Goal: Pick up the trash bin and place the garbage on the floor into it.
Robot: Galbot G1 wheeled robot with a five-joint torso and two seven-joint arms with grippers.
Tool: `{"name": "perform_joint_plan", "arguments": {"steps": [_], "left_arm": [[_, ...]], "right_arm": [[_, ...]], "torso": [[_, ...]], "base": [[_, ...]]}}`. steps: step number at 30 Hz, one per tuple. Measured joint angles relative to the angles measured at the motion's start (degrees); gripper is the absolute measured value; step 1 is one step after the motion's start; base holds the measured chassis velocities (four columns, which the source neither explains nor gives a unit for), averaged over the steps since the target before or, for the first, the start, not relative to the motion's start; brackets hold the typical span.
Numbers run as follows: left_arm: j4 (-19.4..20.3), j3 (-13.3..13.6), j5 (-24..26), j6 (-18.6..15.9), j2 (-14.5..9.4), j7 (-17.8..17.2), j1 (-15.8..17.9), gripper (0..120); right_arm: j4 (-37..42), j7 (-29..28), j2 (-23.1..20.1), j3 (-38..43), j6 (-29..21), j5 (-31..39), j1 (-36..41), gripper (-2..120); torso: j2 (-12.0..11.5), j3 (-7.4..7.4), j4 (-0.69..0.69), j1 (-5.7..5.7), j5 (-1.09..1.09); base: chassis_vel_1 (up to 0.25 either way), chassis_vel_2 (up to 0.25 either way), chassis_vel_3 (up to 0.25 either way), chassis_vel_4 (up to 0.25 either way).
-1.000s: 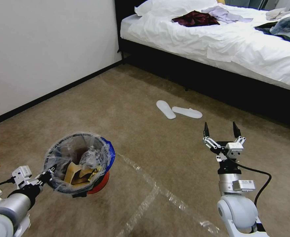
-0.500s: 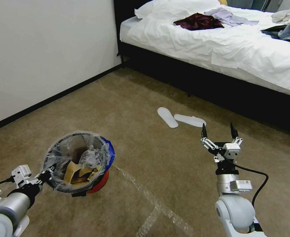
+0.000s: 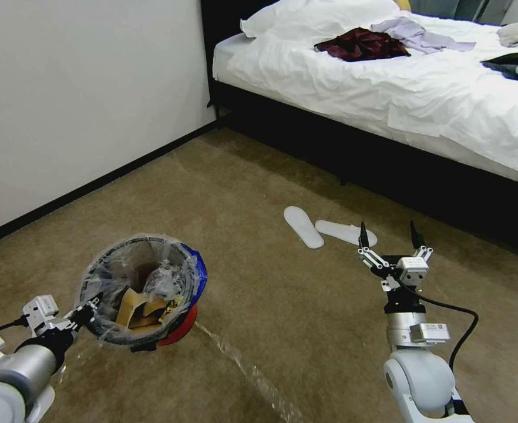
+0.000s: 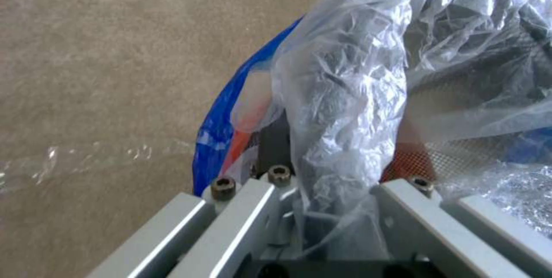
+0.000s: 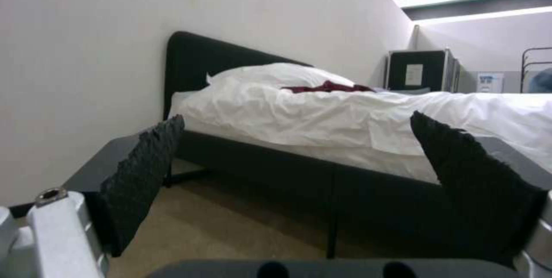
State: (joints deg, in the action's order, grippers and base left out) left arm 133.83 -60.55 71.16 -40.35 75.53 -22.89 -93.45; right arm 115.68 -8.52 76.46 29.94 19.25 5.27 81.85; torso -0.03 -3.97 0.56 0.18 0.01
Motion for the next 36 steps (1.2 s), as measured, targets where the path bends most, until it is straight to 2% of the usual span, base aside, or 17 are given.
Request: {"name": "perform_joint_plan", "arguments": {"steps": [10,15,22,36], "left_arm": [[-0.2,0.2,-0.1,0.1,0.0,0.1,0.3,1],[-1.1,0.3,0.0,0.1,-0.6,0.1,1.0,1],[-1.2,0.8,-0.1,0.1,-0.1,0.1,1.1,1],[0.0,0.9,-0.2,0.1,0.3,0.1,0.5,1]], "right_arm": [[-0.1,-0.4,0.0,-0.6,0.1,0.1,-0.1,100],[-1.7,-1.1,0.4,-1.9,-0.8,-0.2,-1.2,100],[-2.5,-1.2,0.6,-2.0,-0.8,-0.7,-1.4,100],[-2.5,-1.0,0.7,-0.8,-0.1,-1.8,-0.3,100]], "torso": [[0.0,-0.01,0.0,0.0,-0.02],[0.0,0.0,-0.01,0.0,-0.01],[0.0,0.0,0.0,0.0,-0.01],[0.0,0.0,-0.01,0.0,-0.01]], "base": [[-0.131,0.12,0.136,-0.129],[0.0,0.0,0.0,0.0],[0.0,0.0,0.0,0.0],[0.0,0.0,0.0,0.0]]}}
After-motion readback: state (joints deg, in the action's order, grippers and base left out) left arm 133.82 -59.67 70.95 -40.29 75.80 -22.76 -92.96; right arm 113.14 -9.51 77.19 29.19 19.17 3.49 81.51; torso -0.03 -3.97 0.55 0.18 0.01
